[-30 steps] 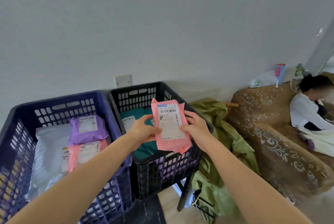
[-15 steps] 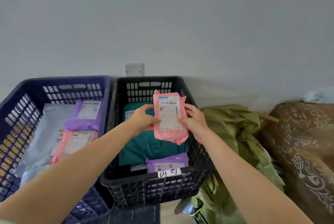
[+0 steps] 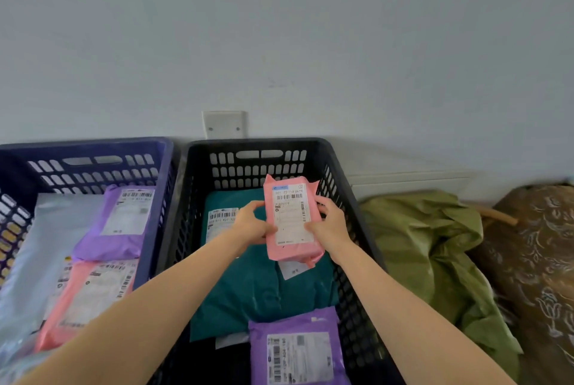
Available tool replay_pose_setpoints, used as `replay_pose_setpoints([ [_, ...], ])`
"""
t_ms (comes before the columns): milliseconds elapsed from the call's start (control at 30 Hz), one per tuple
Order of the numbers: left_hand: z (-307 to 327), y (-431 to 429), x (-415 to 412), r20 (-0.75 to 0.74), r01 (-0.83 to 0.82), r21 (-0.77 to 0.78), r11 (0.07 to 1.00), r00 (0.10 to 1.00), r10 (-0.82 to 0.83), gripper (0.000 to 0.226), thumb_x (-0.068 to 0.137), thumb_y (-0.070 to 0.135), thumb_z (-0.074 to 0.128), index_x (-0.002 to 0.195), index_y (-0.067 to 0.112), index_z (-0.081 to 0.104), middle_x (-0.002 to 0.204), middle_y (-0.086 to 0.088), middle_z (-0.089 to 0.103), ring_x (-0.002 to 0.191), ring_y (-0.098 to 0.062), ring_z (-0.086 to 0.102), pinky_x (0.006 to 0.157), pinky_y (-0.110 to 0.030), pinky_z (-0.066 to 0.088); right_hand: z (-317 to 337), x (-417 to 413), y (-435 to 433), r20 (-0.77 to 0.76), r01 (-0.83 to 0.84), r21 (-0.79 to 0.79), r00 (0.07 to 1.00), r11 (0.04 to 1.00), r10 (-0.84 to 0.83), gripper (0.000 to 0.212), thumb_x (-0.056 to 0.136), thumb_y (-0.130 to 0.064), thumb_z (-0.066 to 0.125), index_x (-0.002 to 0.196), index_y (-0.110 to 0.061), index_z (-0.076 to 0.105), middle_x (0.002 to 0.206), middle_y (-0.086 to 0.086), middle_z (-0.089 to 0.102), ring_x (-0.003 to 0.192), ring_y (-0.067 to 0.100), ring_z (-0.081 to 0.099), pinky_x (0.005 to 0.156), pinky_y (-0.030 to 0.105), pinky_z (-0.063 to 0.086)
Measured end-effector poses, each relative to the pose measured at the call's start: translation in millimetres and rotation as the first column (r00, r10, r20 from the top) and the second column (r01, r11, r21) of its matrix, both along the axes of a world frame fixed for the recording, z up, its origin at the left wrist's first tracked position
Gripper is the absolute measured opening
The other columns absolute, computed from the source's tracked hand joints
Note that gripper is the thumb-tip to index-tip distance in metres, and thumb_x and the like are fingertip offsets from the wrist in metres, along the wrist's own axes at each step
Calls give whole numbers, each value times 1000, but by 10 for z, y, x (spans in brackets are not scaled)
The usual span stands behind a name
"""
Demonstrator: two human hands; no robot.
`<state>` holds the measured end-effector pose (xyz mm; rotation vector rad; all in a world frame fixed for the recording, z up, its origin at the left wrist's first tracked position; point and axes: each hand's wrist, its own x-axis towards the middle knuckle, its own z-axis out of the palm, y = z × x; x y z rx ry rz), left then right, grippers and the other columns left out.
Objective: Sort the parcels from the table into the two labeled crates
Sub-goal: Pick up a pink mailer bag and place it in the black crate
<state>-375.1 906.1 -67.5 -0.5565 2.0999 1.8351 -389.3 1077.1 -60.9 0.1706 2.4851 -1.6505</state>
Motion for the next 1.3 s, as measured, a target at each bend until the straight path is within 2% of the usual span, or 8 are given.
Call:
replay_pose_setpoints([
  [233,-380,58,-327,24,-29,-31,999,999,29,67,83,-11,63,141,14,38,109,-20,65,98,-30,66,77,-40,58,-307,-302,-93,-2,60,135,998,989,-60,51,89,7,56,131,-21,51,116,-5,58,79,-4,50,49,7,39],
  [433,-572,26,-567,31,-61,-19,998,998,61,63,82,-10,66,137,12,45,91,-14,67,82,-22,67,66,-33,57,-476,-523,-162,-8,95,168,995,981,-95,45,90,6,54,129,-17,55,122,1,58,101,10,52,61,10,42],
  [567,-665,48,-679,19,-88,-21,996,996,88,63,81,-9,68,136,13,47,92,-13,66,89,-27,68,81,-45,58,-540,-630,-170,-41,112,223,994,968,-106,47,92,5,50,134,-16,52,130,3,54,117,18,53,74,18,49],
  [733,-758,119,-682,-108,-39,-223,974,994,15,60,82,1,70,135,16,47,90,-4,65,91,-22,65,77,-34,55,-654,-623,-160,-116,-73,461,983,885,141,43,99,-6,42,142,-14,42,145,1,36,139,20,32,98,10,37],
  [800,-770,138,-638,-211,-15,-375,927,975,-69,57,84,7,68,135,17,47,104,-2,60,101,-22,61,77,-26,50,-706,-581,-163,-89,-147,610,964,779,251,50,101,-13,40,150,-8,28,159,7,17,148,22,12,120,32,21],
  [933,-875,130,-591,-278,106,-701,705,870,-407,59,97,25,50,151,19,27,159,-5,20,146,-23,17,116,-39,24,-807,-527,-156,-27,-196,732,948,652,316,64,104,-32,34,155,-8,3,163,6,-5,150,17,-5,121,31,-4],
  [1033,-979,150,-608,-139,227,-829,511,802,-581,59,103,38,27,155,19,5,162,-3,-5,149,-18,-7,119,-33,-4,-864,-532,-143,40,-238,711,953,662,299,68,104,-37,30,154,-10,-7,163,5,-12,149,15,-9,120,30,-5],
  [1300,-1156,148,-666,-13,300,-877,376,767,-642,59,103,45,12,154,19,-6,161,-2,-12,149,-16,-10,121,-34,-5,-1013,-534,-131,136,-310,629,947,713,291,69,104,-40,28,153,-16,-15,161,0,-21,149,14,-12,122,34,-3],
])
